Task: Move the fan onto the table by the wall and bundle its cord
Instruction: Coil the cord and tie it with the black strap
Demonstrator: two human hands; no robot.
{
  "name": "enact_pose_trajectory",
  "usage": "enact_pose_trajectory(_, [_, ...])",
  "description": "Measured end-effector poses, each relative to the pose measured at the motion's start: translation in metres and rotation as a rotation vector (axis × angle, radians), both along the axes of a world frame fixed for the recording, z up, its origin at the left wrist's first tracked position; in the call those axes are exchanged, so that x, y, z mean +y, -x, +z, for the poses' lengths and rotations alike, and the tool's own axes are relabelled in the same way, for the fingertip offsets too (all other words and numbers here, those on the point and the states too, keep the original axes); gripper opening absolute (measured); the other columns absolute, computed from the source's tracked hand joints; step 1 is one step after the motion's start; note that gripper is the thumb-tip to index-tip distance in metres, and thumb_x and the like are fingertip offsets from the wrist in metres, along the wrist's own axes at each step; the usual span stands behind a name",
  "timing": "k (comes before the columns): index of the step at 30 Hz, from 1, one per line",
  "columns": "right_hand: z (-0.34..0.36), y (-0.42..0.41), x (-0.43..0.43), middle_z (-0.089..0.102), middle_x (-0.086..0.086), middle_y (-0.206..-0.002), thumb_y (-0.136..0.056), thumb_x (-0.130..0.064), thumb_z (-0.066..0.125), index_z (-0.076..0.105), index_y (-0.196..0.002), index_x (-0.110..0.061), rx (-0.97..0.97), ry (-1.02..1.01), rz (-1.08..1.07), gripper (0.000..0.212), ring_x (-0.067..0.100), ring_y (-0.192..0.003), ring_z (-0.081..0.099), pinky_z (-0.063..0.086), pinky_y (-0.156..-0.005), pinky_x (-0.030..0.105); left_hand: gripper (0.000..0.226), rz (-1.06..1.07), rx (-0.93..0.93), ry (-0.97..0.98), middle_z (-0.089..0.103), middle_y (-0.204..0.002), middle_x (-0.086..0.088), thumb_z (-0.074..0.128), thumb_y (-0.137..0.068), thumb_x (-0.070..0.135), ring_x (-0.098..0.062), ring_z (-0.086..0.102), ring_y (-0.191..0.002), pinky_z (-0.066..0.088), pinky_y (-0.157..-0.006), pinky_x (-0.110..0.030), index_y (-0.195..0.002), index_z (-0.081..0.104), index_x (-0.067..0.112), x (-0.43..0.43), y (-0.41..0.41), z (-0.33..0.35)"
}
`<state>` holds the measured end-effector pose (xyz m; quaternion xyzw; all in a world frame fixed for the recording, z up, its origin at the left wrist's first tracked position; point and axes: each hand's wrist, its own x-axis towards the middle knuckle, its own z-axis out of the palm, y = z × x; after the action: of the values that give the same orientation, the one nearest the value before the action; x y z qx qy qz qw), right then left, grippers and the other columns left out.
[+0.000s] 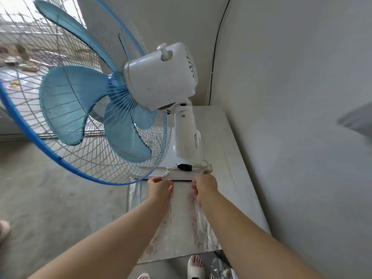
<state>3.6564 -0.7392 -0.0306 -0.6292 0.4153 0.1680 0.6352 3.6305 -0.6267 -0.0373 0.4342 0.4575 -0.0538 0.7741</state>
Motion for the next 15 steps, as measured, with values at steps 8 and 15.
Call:
enact_pose_trajectory(8, [0.019,0.016,0.001,0.036,0.007,-0.054,-0.08,0.006,0.049,0.047,-0.066,-0.01,-0.016,0.018,0.079,0.021,0.015,-0.046,0.031,0.023,-0.046,0.028,0.031,-0.313,-0.063,0.167,0.042,-0.053,-0.004,0.037,-0.095,0.001,-0.015,0.039,-0.057,0.03,-0.055,-0.023,-0.066,0.045,0.01,0.006,0.01,0.015])
enact_pose_trajectory(15, [0.066,0.042,-0.014,0.048,0.0,-0.067,-0.085,-0.005,0.056,0.057,-0.078,-0.01,-0.135,0.122,0.145,0.009,0.011,-0.056,0.044,0.038,-0.055,0.023,0.006,-0.49,-0.043,-0.045,0.053,-0.075,-0.003,0.063,-0.084,0.012,-0.013,0.055,-0.065,0.043,-0.057,-0.022,-0.083,0.057,0.013,0.001,0.026,0.053])
